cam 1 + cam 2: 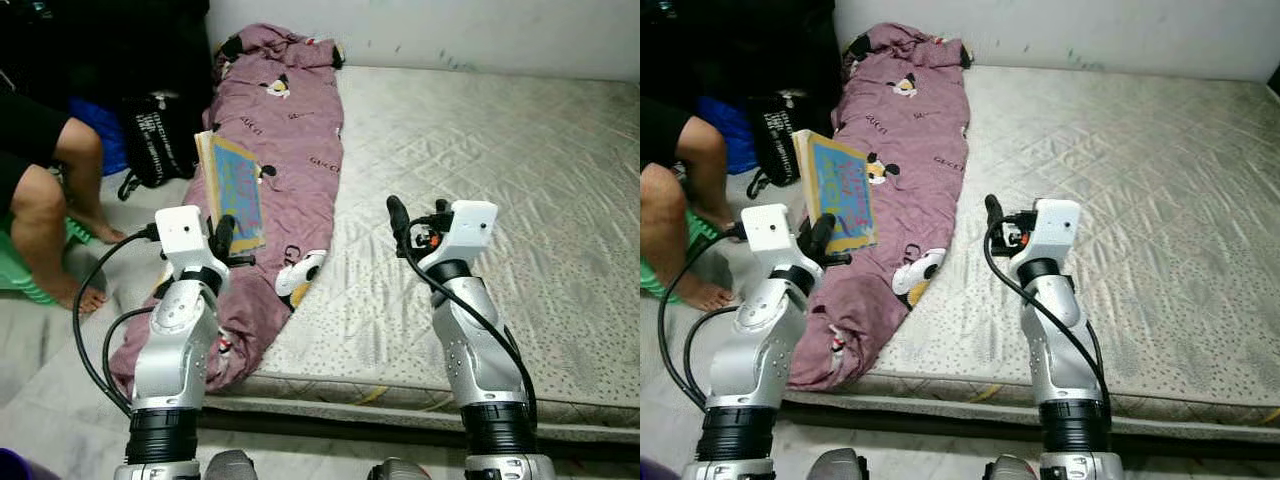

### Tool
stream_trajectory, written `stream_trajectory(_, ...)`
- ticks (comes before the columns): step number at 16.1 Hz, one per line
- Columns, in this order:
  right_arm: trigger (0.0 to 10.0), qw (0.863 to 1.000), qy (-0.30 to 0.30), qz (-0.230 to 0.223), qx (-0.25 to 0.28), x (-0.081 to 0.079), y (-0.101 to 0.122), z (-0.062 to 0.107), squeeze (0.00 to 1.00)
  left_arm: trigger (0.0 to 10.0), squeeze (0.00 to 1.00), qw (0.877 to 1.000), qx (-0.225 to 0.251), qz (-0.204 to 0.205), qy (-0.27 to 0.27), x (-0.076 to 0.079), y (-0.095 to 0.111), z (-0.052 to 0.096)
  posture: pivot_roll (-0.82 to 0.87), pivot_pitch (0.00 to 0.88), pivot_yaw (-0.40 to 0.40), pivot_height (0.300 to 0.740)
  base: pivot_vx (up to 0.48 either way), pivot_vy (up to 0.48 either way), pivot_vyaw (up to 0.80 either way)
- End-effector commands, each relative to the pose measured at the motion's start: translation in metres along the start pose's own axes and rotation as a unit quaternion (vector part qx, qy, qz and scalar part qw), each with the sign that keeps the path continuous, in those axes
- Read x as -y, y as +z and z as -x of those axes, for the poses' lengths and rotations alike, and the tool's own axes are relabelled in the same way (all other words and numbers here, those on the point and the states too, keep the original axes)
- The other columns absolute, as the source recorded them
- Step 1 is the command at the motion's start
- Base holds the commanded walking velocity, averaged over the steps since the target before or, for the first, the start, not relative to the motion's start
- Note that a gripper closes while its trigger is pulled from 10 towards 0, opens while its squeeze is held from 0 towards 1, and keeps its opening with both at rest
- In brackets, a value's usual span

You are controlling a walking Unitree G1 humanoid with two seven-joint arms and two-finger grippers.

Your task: Clean up the room

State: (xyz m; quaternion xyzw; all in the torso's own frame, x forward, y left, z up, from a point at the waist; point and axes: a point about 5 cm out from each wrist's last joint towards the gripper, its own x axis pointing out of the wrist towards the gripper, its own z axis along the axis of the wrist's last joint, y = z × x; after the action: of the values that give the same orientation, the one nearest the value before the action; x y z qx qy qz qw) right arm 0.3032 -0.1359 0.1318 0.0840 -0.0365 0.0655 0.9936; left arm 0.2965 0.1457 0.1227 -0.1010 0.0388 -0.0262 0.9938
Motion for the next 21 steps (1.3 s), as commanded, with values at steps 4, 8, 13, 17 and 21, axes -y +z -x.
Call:
stream_trajectory(4,10.0,1.0,0.001,-0.002,0.005,-0.0017,0.0021,-0.0014,0.0,10.0,0.0,1.0,0.024,-0.007,-0.002,0.0,0.0126,-0.0001,-0.04,0.0,-0.018,0.74,0.0,0.48,0.0)
stream_trajectory(8,10.0,1.0,0.001,0.0,0.005,-0.0023,0.0019,-0.0018,0.0,10.0,0.0,1.0,0.024,-0.009,-0.002,-0.0007,0.0123,-0.0002,-0.04,0.0,-0.017,0.74,0.0,0.48,0.0)
stream_trajectory(13,10.0,1.0,-0.003,0.001,0.008,-0.0017,0.0025,-0.0027,0.0,10.0,0.0,1.0,0.018,-0.011,-0.002,0.0003,0.0111,-0.0017,-0.04,0.0,-0.014,0.74,0.0,0.48,0.0)
stream_trajectory(17,10.0,1.0,-0.004,0.002,0.009,-0.0014,0.0026,-0.003,0.0,10.0,0.0,1.0,0.016,-0.011,-0.002,0.0004,0.0109,-0.0024,-0.04,0.0,-0.013,0.74,0.0,0.48,0.0)
stream_trajectory(21,10.0,1.0,-0.005,0.002,0.01,-0.0016,0.0027,-0.0035,0.0,10.0,0.0,1.0,0.02,-0.012,-0.005,0.0013,0.0118,-0.0023,-0.04,0.0,-0.011,0.74,0.0,0.48,0.0)
